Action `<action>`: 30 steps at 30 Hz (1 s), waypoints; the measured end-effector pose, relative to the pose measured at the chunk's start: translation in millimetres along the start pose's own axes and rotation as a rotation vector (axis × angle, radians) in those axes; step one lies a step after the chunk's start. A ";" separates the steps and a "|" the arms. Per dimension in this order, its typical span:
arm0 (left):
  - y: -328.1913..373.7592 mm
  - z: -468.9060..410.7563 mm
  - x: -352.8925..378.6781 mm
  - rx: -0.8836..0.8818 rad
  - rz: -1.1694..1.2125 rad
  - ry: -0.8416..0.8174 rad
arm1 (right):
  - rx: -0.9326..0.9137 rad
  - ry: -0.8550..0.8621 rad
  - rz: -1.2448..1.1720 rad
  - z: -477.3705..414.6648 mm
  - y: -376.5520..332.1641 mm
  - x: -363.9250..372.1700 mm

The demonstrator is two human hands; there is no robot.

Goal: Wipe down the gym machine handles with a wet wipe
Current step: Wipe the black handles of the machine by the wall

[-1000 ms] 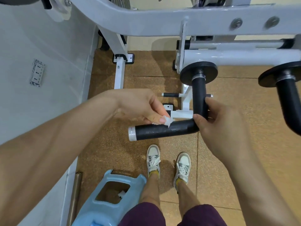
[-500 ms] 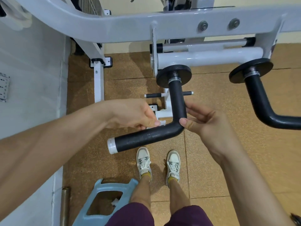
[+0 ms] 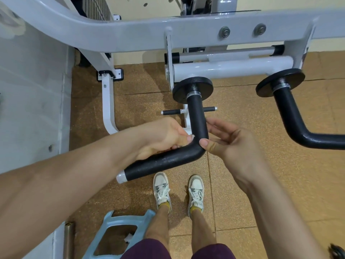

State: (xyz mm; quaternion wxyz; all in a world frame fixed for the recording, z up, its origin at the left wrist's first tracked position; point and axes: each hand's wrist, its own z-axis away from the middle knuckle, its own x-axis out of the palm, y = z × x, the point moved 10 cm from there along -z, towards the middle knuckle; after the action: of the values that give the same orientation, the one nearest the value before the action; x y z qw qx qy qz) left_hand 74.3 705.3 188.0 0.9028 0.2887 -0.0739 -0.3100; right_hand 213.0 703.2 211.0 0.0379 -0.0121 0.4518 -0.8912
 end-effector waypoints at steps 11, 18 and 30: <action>4.0 -2.6 -2.9 0.008 0.189 0.011 | 0.008 -0.009 0.081 -0.9 -1.3 -0.9; 7.2 -2.8 -17.1 0.004 0.449 0.111 | -0.083 0.078 0.303 2.7 -20.3 2.3; 6.8 -22.4 -25.2 0.055 0.559 0.249 | -0.102 0.099 0.451 -0.7 -27.4 2.5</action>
State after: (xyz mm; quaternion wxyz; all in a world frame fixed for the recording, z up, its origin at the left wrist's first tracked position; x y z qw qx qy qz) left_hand 64.7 735.5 174.5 0.9471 0.3173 -0.0474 -0.0095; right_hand 209.0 719.8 232.6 0.2133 0.1309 0.4886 -0.8358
